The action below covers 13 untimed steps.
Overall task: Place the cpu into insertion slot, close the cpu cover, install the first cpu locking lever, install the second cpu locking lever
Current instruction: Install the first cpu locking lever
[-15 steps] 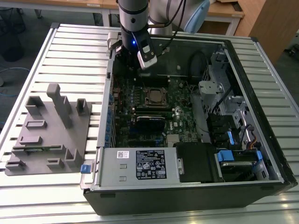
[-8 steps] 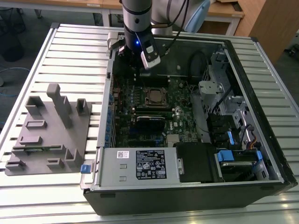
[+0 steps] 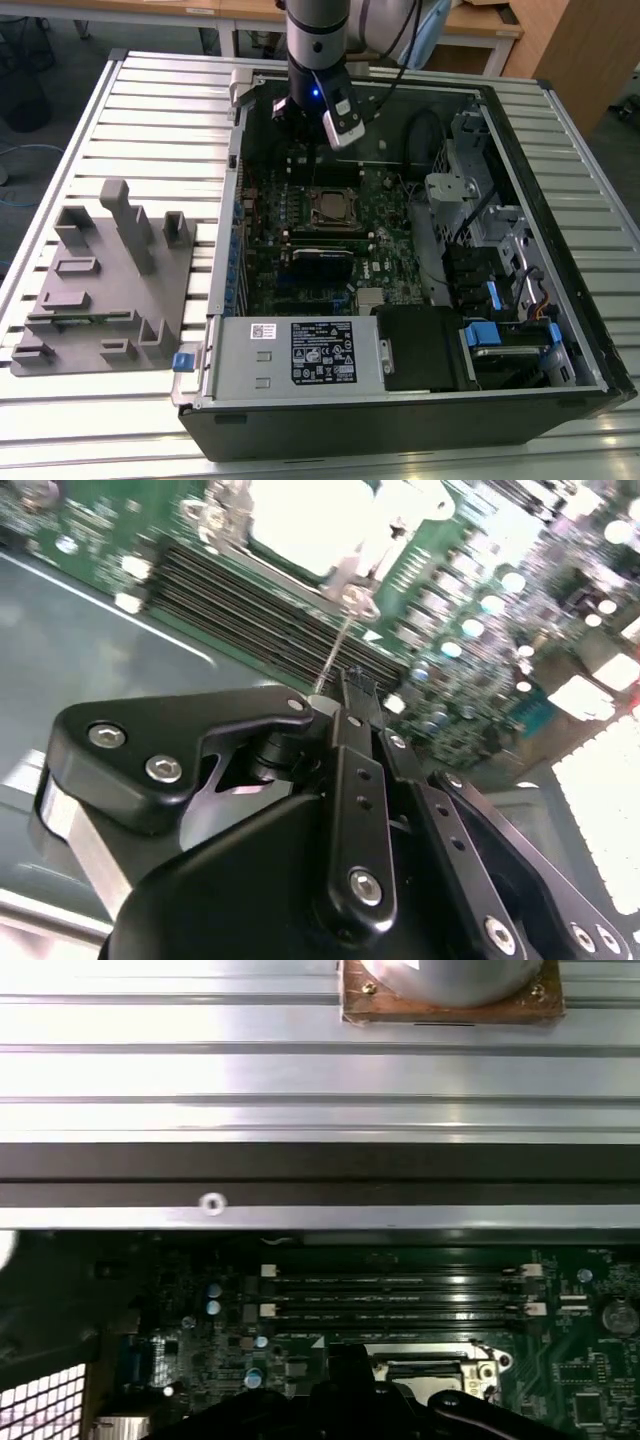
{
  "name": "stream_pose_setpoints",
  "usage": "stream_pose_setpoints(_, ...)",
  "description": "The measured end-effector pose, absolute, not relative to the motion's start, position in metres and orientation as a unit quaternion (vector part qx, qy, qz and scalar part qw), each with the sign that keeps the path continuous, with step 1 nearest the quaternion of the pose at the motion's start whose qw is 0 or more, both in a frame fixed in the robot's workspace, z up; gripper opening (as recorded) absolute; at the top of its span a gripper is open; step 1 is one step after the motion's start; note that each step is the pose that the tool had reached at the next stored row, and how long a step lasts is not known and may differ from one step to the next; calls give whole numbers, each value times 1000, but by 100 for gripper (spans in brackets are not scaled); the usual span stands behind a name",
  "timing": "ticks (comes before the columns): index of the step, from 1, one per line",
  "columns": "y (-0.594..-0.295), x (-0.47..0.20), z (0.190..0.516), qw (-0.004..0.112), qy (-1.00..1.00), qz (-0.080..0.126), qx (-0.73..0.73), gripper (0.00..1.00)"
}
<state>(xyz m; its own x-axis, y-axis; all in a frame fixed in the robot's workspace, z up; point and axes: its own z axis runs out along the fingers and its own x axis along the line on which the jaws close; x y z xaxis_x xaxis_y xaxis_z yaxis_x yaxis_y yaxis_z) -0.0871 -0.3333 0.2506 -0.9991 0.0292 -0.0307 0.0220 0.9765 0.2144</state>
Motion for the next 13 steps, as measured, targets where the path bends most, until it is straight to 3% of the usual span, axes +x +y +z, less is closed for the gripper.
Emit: stream_pose_setpoints(13, -333, -65, 247, 17, 994, 108, 13, 10)
